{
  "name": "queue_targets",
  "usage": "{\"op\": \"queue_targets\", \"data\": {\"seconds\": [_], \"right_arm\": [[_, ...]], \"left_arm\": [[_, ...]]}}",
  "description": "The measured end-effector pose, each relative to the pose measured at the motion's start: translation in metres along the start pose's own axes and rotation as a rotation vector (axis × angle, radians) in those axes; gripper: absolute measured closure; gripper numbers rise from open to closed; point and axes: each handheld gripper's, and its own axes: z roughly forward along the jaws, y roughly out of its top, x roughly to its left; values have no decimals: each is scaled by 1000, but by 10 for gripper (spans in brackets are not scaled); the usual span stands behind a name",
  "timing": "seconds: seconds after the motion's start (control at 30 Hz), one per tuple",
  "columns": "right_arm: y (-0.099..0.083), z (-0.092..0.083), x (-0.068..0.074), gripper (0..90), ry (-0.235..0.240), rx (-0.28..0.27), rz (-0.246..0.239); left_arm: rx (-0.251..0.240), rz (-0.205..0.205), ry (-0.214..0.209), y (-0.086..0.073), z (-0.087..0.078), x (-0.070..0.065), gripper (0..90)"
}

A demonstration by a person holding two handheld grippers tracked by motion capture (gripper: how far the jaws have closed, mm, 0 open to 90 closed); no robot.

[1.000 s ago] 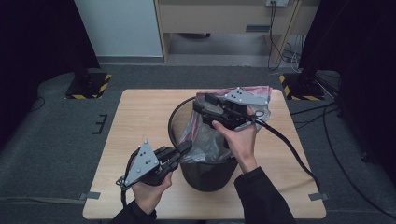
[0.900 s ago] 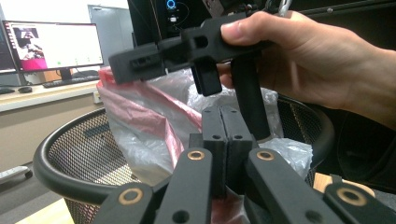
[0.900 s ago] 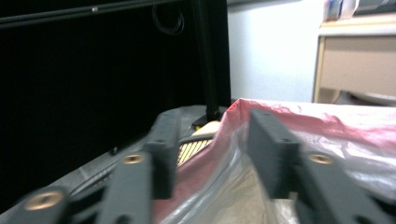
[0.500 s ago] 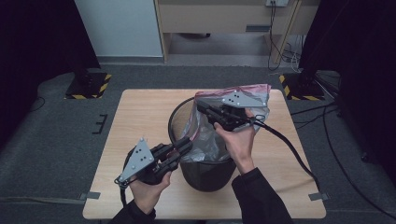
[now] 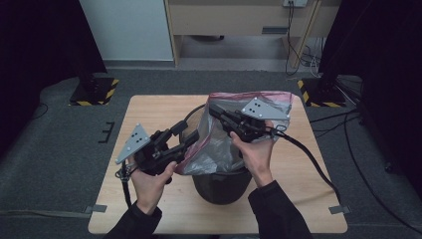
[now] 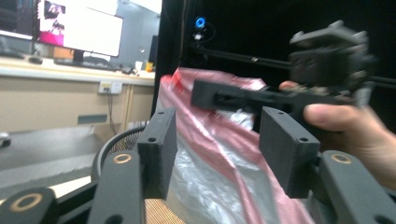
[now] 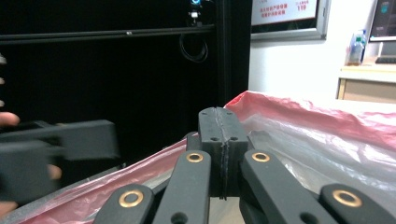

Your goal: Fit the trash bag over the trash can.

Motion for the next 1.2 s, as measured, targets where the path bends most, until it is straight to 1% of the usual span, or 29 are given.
{"op": "queue_targets", "data": {"seconds": [0.07,0.1,0.2,0.3,0.33,0.4,0.5,0.6,0.7,0.87,0.9,1.0,1.13,1.2], "right_arm": [[0,-1,1,900,6,-11,-4],[1,-1,1,900,7,-15,-7],[2,-3,1,900,14,-23,-15],[3,-5,1,900,14,-36,-15],[3,-6,1,900,16,-40,-17],[4,-6,1,900,21,-44,-14],[5,-8,2,900,29,-51,-16],[9,-12,2,900,36,-61,-18],[14,-17,3,900,49,-72,-12],[18,-23,3,900,78,-76,-5],[19,-23,2,900,88,-79,-5],[20,-26,4,900,112,-73,13],[23,-35,6,900,136,-54,23],[25,-41,6,900,149,-49,34]], "left_arm": [[17,-21,6,-2,6,1,463],[40,-28,28,-4,7,2,479],[68,-62,28,-6,11,6,592],[82,-73,19,-5,11,9,748],[92,-75,20,-4,10,11,815],[99,-71,33,-2,10,14,885],[72,-74,64,3,7,20,900],[30,-74,113,9,0,29,900],[2,-87,148,13,-7,39,900],[-16,-131,150,12,-14,47,900],[-15,-123,156,12,-16,48,900],[-15,-123,166,12,-18,51,900],[-22,-125,193,13,-19,54,900],[-16,-123,204,12,-18,55,900]]}}
